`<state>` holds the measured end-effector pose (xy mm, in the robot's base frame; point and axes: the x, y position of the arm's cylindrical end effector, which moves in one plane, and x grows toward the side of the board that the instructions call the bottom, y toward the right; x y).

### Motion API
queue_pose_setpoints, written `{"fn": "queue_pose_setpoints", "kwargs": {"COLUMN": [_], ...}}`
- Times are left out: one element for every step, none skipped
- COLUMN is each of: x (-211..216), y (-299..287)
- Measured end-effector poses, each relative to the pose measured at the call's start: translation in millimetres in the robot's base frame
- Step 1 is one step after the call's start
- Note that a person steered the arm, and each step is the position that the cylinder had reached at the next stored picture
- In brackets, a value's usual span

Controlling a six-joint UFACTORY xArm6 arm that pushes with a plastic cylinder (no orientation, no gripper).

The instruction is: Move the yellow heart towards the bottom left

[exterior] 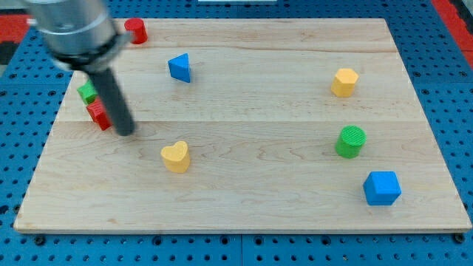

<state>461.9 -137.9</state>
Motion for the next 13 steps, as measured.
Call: {"fn": "queue_pose_setpoints", "kwargs": {"x": [0, 32, 63, 63, 63, 63, 64, 19, 0, -18, -39, -92, -124], "y": [87, 89, 27, 11, 11, 12, 11, 72, 168, 280, 370, 368, 351]}}
